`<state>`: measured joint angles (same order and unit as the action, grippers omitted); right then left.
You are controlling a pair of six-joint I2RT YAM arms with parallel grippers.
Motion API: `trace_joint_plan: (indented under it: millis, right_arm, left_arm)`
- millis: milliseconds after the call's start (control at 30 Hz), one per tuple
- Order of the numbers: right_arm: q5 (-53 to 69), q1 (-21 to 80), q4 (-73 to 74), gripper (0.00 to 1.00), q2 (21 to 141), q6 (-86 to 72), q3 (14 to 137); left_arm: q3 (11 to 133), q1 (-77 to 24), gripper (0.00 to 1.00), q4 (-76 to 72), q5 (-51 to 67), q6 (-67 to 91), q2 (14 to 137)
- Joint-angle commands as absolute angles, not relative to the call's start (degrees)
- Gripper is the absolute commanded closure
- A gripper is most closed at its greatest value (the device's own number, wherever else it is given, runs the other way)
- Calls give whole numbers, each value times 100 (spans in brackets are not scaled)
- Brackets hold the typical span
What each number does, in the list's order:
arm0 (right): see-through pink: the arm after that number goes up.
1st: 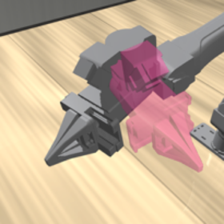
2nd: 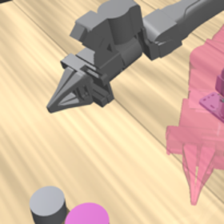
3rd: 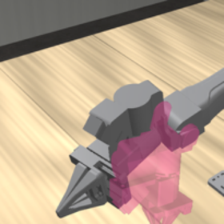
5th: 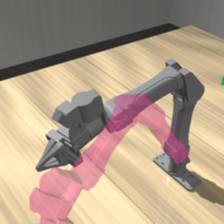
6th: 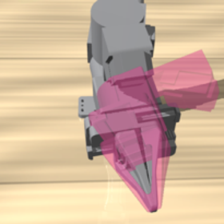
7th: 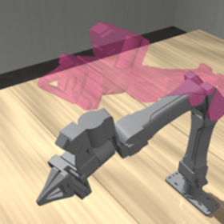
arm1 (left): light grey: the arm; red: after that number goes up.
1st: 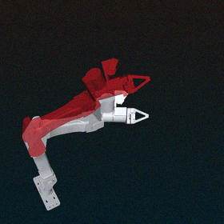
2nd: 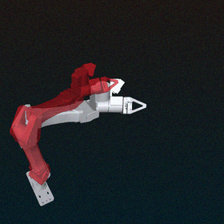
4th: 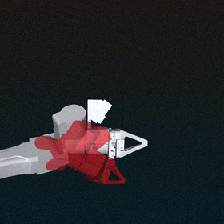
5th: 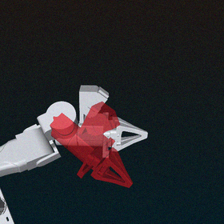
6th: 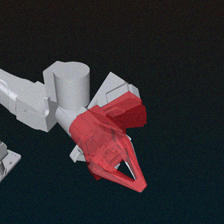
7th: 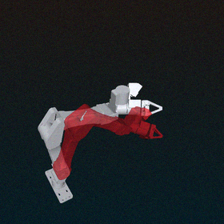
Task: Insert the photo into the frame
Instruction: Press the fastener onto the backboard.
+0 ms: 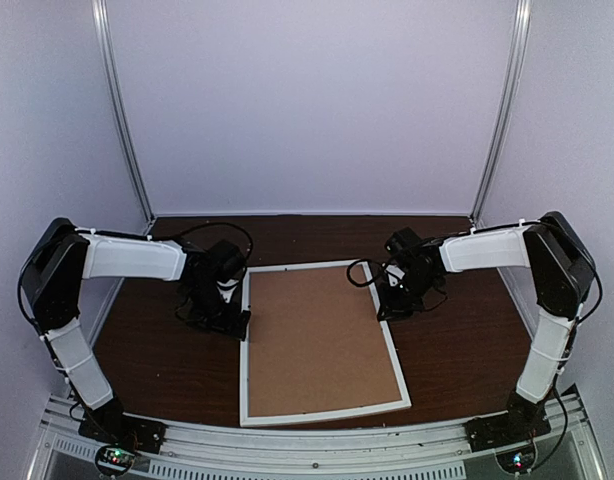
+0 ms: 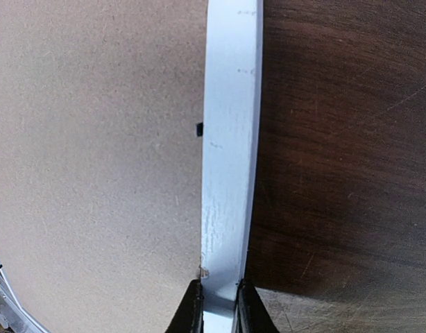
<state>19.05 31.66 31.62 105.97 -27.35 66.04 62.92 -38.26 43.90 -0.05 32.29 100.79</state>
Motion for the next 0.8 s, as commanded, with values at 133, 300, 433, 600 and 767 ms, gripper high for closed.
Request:
trace_joint_plan:
  millis: [133,300,433,600,767]
  right_arm:
    - [1797,3199,2968,95,10655,-2812,6475]
    - [1811,3199,2958,95,10674,-2821,6484]
    - [1802,3199,2969,95,10674,-2803,6495]
    - [1815,3198,2954,95,10696,-2803,6495]
    - [1829,3199,2959,95,10707,-2785,6508]
  left_arm:
    - [6424,-3878,6,4334,0,3256,10330]
    - [6420,-3984,6,4283,177,3295,10418]
    - [6434,-4083,6,4246,214,3346,10502]
    - [6480,-4139,6,4221,264,3379,10567]
    - [6623,-4178,6,4168,252,3295,10366]
